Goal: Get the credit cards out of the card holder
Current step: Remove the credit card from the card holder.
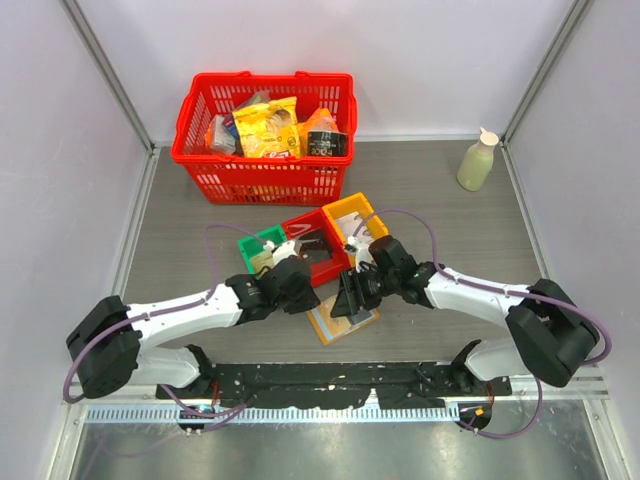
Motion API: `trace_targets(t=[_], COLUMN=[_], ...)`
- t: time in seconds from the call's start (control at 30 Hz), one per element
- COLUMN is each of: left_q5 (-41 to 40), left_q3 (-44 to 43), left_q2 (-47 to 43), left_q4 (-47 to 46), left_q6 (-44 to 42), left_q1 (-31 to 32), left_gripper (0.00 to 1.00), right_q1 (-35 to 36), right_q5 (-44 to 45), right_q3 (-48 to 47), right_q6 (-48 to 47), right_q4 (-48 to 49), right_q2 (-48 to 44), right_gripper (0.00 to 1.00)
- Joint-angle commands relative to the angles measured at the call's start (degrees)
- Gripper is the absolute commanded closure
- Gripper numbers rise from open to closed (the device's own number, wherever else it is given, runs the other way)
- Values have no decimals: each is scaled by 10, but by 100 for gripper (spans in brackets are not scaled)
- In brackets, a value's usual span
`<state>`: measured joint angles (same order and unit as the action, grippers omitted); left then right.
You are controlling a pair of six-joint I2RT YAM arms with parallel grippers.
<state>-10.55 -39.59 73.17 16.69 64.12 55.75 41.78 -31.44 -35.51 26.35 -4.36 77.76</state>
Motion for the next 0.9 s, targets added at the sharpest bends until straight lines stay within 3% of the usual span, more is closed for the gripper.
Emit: trace_targets(t=[0.0, 0.17, 0.43, 0.7, 0.87], left_q5=[-3, 63, 93, 103, 103], left_q3=[-3, -31, -53, -29, -22], left_q2=[-13, 55, 130, 131, 135], left_q4=[-9, -41, -36, -24, -34], left_q6=[-7, -36, -59, -55, -51], left_q1=[-3, -3, -4, -6, -6], left_gripper=[85, 91, 100, 100, 100], right_q1=[0, -7, -35, -51, -65], right_q5=[27, 31, 5, -56, -85], right_q3=[-4, 18, 60, 98, 107], right_q6=[-17, 3, 19, 56, 77], right_q4=[5, 57, 118, 210, 249], right_q2=[-9, 21, 56, 87, 101], right_gripper=[38, 47, 49, 55, 66])
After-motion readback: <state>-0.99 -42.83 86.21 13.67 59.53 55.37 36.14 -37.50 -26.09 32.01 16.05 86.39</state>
